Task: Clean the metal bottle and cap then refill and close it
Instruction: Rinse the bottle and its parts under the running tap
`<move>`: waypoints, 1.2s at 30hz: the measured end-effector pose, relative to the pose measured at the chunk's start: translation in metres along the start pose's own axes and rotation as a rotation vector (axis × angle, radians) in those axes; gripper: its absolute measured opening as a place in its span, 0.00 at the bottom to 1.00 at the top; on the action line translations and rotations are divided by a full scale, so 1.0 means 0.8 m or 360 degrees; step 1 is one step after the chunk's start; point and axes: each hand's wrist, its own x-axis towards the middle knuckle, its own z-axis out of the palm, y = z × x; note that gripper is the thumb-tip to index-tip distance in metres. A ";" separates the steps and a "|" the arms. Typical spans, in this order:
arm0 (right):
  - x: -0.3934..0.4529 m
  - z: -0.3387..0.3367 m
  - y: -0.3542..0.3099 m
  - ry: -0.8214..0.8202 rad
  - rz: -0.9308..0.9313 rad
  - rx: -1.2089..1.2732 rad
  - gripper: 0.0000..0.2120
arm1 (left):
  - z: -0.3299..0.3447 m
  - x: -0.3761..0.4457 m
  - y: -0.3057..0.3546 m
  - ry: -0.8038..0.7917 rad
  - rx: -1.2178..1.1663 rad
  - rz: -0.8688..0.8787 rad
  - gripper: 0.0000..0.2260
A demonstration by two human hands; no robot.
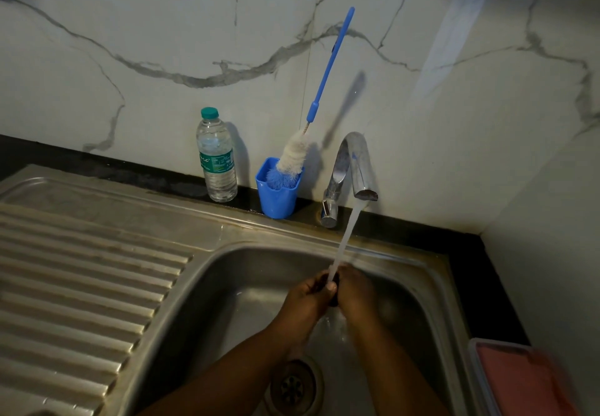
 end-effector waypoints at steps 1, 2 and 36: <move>-0.003 0.008 0.011 0.0086 -0.0277 -0.0135 0.11 | -0.002 0.002 0.005 0.0036 -0.0063 -0.0041 0.12; -0.015 0.011 0.026 0.0134 -0.0545 -0.0300 0.13 | -0.004 0.004 0.011 0.0050 -0.0157 -0.0091 0.13; -0.036 -0.023 0.048 -0.0173 -0.0747 -0.0160 0.16 | -0.003 -0.022 0.021 0.0004 -0.0108 -0.0226 0.10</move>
